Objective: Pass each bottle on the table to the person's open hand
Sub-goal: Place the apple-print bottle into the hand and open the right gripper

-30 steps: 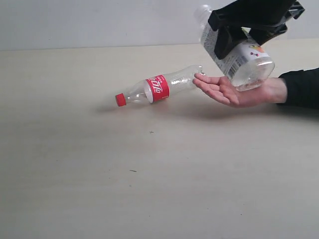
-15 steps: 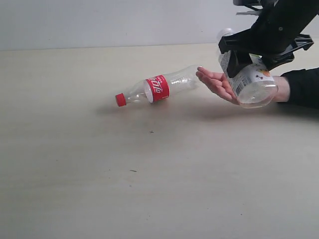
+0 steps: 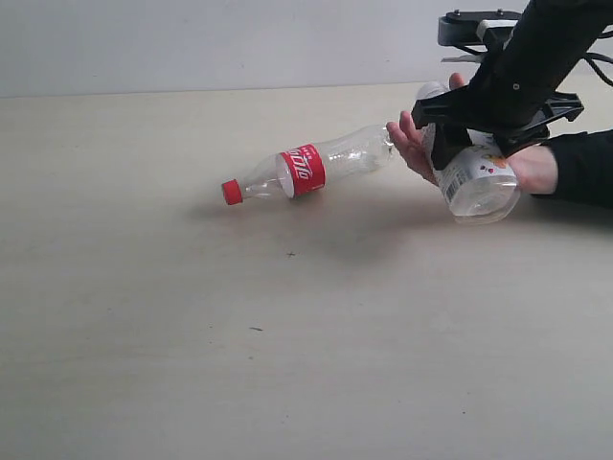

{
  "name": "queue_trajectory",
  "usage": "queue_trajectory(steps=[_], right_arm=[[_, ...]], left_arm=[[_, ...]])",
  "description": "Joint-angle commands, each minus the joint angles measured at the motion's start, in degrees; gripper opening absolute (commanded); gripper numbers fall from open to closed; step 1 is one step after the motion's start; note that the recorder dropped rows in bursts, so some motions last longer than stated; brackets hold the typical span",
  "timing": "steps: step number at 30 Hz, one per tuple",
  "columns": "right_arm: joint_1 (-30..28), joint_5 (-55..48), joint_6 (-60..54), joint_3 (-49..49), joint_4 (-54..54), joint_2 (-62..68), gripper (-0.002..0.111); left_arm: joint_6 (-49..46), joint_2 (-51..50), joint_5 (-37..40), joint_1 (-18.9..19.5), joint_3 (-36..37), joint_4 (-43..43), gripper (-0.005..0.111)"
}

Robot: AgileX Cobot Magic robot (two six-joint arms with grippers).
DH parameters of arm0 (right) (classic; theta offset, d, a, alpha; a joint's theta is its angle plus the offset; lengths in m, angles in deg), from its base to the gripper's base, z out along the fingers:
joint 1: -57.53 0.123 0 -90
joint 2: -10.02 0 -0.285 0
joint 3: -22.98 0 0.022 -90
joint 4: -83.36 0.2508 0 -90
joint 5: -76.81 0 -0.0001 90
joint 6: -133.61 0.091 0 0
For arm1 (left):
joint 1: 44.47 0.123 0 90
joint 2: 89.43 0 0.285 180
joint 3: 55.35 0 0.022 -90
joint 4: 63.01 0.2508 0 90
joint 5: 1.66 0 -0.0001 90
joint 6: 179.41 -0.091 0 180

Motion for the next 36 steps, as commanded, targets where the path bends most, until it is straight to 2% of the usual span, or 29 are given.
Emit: queue_trajectory(steps=[1, 5, 8, 15, 25, 29, 36], right_arm=[[-0.2, 0.7, 0.0, 0.1, -0.9, 0.0, 0.072], [-0.1, 1.0, -0.1, 0.1, -1.7, 0.0, 0.092], [-0.1, 1.0, -0.1, 0.1, -2.4, 0.0, 0.1], [-0.1, 0.7, -0.1, -1.0, -2.6, -1.9, 0.101], [-0.1, -8.6, -4.5, -2.8, -2.1, -11.9, 0.101], [-0.1, -13.4, -8.5, -2.8, 1.6, -15.0, 0.094], [-0.1, -15.8, -15.0, -2.8, 16.4, -20.8, 0.059]], left_arm=[[0.4, 0.3, -0.2, 0.2, 0.2, 0.1, 0.0], [0.4, 0.3, -0.2, 0.2, 0.2, 0.1, 0.0], [0.4, 0.3, -0.2, 0.2, 0.2, 0.1, 0.0], [0.4, 0.3, -0.2, 0.2, 0.2, 0.1, 0.0], [0.4, 0.3, -0.2, 0.2, 0.2, 0.1, 0.0], [0.4, 0.3, -0.2, 0.2, 0.2, 0.1, 0.0], [0.4, 0.3, -0.2, 0.2, 0.2, 0.1, 0.0]])
